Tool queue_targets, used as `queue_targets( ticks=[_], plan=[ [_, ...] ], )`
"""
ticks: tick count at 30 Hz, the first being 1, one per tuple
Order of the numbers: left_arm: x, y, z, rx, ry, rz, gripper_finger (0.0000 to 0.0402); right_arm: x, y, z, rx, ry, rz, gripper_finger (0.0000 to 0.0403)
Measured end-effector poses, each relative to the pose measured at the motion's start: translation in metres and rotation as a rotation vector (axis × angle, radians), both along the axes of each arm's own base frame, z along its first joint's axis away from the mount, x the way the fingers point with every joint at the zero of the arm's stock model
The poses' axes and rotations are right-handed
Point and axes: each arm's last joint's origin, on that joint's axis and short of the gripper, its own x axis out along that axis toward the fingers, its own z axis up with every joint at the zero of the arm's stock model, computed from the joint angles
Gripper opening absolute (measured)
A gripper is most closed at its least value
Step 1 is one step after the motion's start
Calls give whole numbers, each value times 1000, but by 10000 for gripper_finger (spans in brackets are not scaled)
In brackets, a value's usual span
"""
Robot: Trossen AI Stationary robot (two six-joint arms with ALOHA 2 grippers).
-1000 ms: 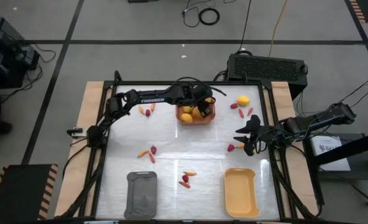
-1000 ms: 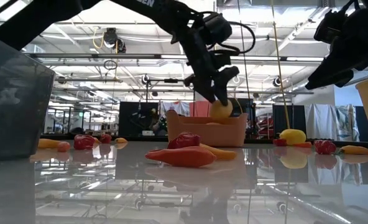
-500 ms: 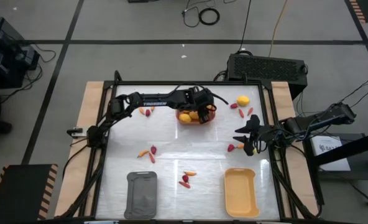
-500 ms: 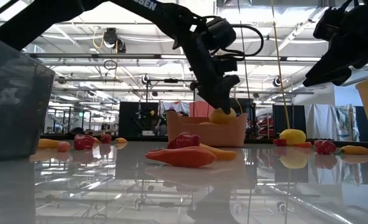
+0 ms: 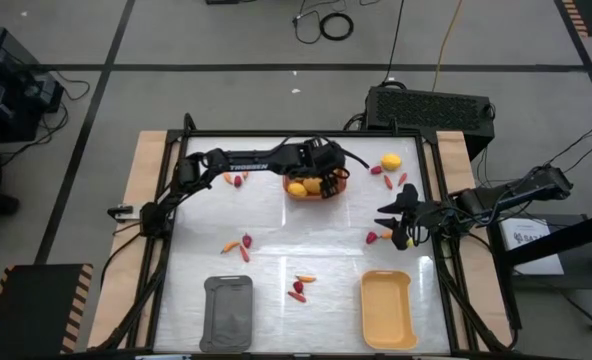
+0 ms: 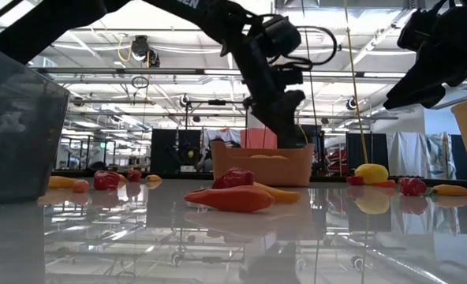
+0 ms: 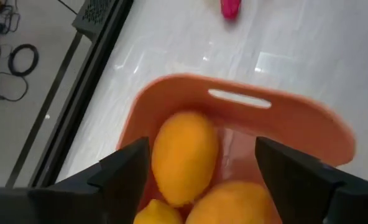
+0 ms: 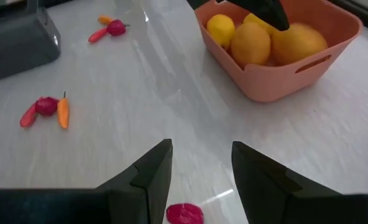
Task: Sort produce into baskets
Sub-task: Put the yellow lemon into the orange bin
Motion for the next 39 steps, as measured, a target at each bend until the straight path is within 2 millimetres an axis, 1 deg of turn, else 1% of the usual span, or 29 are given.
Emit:
queue_targets(
  ticks=[4, 7, 9, 13, 15, 17, 19, 21, 23, 25, 27, 29, 31, 34, 37, 39],
  plan=[
    [-6, -2, 18, -16, 21, 14, 302, 3, -1, 3, 18, -43, -19, 157],
    [-18, -6, 36, -28, 46, 20, 296, 6, -4, 8, 32, -103, -49, 157],
    [-24, -11, 44, -28, 38, 14, 290, 8, -7, 11, 32, -139, -68, 157],
    [-36, -29, 55, -31, 26, -22, 278, 12, -15, 18, 7, -204, -108, 157],
    [-47, -40, 63, -31, 19, -42, 271, 13, -19, 22, -14, -223, -133, 157],
    [-58, -50, 70, -28, -43, -52, 264, 14, -24, 28, -35, -219, -159, 157],
    [-72, -61, 70, -22, -96, -69, 257, 16, -29, 36, -65, -207, -178, 157],
    [-87, -69, 70, -5, -200, -85, 250, 19, -34, 46, -116, -189, -187, 157],
    [-103, -74, 70, 6, -316, -88, 245, 23, -40, 55, -165, -153, -205, 157],
    [-116, -79, 69, 12, -480, -89, 242, 28, -48, 64, -201, -100, -234, 157],
    [-127, -86, 65, 26, -621, -106, 242, 32, -56, 75, -231, -39, -266, 157],
    [-135, -91, 62, 39, -729, -129, 242, 37, -66, 82, -260, 64, -291, 157],
    [-141, -94, 59, 55, -782, -147, 242, 42, -78, 91, -280, 166, -318, 157],
    [-143, -95, 54, 57, -801, -149, 242, 49, -96, 97, -292, 345, -343, 157],
    [-139, -97, 49, 45, -836, -161, 242, 58, -117, 98, -281, 519, -339, 157],
    [-140, -100, 44, 16, -826, -181, 241, 64, -131, 96, -228, 617, -298, 157]
  ],
)
